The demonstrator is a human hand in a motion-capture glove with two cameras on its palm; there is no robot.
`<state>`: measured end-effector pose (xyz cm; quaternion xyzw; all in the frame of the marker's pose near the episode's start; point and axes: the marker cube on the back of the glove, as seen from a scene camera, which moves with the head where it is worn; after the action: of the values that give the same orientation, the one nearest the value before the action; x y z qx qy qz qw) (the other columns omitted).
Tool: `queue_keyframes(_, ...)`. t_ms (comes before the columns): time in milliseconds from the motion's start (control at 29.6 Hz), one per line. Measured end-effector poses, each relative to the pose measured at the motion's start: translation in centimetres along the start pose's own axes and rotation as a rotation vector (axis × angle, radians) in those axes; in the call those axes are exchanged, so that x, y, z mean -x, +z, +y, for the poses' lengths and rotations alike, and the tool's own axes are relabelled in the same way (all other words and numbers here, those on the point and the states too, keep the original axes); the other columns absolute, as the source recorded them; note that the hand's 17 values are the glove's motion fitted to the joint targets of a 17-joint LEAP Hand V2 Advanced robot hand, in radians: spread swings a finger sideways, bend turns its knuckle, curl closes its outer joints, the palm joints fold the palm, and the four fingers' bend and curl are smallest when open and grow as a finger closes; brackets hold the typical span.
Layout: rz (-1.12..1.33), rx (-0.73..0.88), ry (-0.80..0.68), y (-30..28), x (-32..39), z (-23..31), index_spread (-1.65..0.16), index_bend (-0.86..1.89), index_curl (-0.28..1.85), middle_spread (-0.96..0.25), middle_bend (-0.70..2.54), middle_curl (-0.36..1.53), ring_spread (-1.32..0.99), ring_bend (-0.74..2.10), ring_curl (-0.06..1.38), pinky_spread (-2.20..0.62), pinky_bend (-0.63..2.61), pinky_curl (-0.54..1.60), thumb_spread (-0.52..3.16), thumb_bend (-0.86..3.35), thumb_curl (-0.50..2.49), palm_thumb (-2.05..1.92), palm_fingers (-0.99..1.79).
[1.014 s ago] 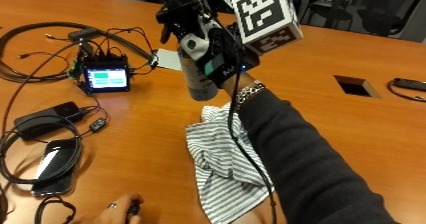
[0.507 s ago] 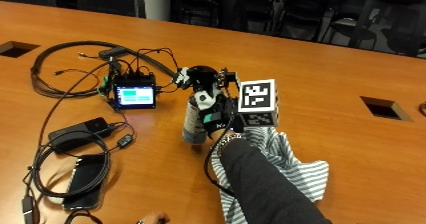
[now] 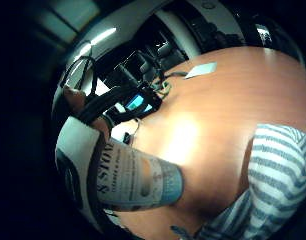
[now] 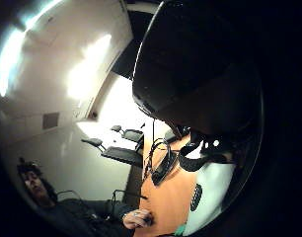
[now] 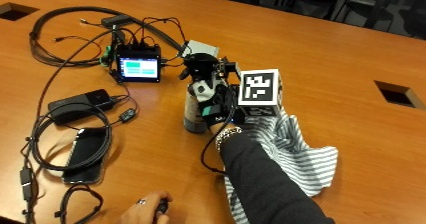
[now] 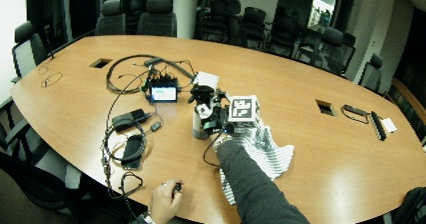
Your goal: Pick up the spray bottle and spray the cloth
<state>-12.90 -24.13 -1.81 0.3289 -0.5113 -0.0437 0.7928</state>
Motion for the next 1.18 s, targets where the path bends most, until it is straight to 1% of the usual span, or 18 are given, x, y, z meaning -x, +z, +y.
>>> queue_keyframes(101, 0.006, -0.031, 0.004, -0.8, 0.2, -0.1, -0.28, 0.17, 0.47, -0.2, 0.33, 0.47, -0.17, 0.52, 0.41, -0.17, 0.42, 0.38, 1.14, -0.02, 0.51, 0.86, 1.26)
queue_keyframes(271, 0.037, -0.04, 0.005, -0.6, -0.2, 0.4, -0.28, 0.17, 0.47, -0.2, 0.33, 0.47, -0.17, 0.52, 0.41, -0.19, 0.42, 0.38, 1.16, -0.02, 0.5, 0.85, 1.26)
queue_keyframes(338, 0.05, -0.02, 0.017, -0.3, -0.6, 0.8, -0.28, 0.17, 0.47, -0.2, 0.33, 0.47, -0.17, 0.52, 0.41, -0.19, 0.43, 0.38, 1.16, -0.02, 0.5, 0.84, 1.26)
queue_keyframes(440, 0.045, 0.064, 0.066, 0.7, -1.2, 2.1, -0.28, 0.16, 0.47, -0.21, 0.32, 0.47, -0.17, 0.53, 0.42, -0.18, 0.43, 0.38, 1.17, -0.02, 0.49, 0.83, 1.23)
queue_keyframes(541, -0.006, 0.136, 0.143, 1.9, -1.3, 3.4, -0.29, 0.13, 0.45, -0.21, 0.32, 0.47, -0.15, 0.48, 0.41, -0.09, 0.32, 0.36, 1.19, -0.02, 0.49, 0.82, 0.97)
queue_keyframes(609, -0.03, 0.151, 0.188, 1.9, -0.9, 3.8, -0.3, 0.12, 0.45, -0.19, 0.3, 0.47, -0.14, 0.42, 0.4, -0.03, 0.32, 0.37, 1.21, -0.02, 0.48, 0.81, 0.8)
queue_keyframes(642, -0.027, 0.158, 0.205, 1.8, -0.7, 3.9, -0.3, 0.12, 0.45, -0.19, 0.3, 0.47, -0.13, 0.41, 0.41, 0.0, 0.32, 0.38, 1.22, -0.02, 0.48, 0.81, 0.76)
queue_keyframes(744, 0.071, 0.192, 0.215, 0.9, 0.2, 4.2, -0.3, 0.1, 0.43, -0.14, 0.24, 0.45, -0.11, 0.36, 0.4, 0.09, 0.34, 0.38, 1.23, -0.01, 0.48, 0.8, 0.6)
queue_keyframes(845, 0.276, 0.226, 0.174, -0.5, 1.9, 4.3, -0.29, 0.07, 0.38, -0.11, 0.22, 0.43, -0.1, 0.36, 0.38, 0.14, 0.34, 0.37, 1.22, -0.04, 0.47, 0.76, 0.55)
queue_keyframes(947, 0.452, 0.225, 0.071, -2.4, 4.2, 4.3, -0.28, 0.08, 0.35, -0.09, 0.19, 0.42, -0.08, 0.37, 0.37, 0.18, 0.33, 0.35, 1.21, -0.05, 0.44, 0.69, 0.52)
queue_keyframes(1048, 0.549, 0.227, -0.032, -4.1, 6.4, 4.4, -0.28, 0.11, 0.34, -0.07, 0.18, 0.41, -0.06, 0.38, 0.36, 0.2, 0.32, 0.35, 1.21, -0.04, 0.42, 0.66, 0.51)
queue_keyframes(1184, 0.637, 0.346, -0.112, -5.7, 9.2, 6.3, -0.3, 0.14, 0.33, -0.06, 0.17, 0.39, -0.04, 0.38, 0.36, 0.22, 0.29, 0.34, 1.21, -0.04, 0.4, 0.62, 0.51)
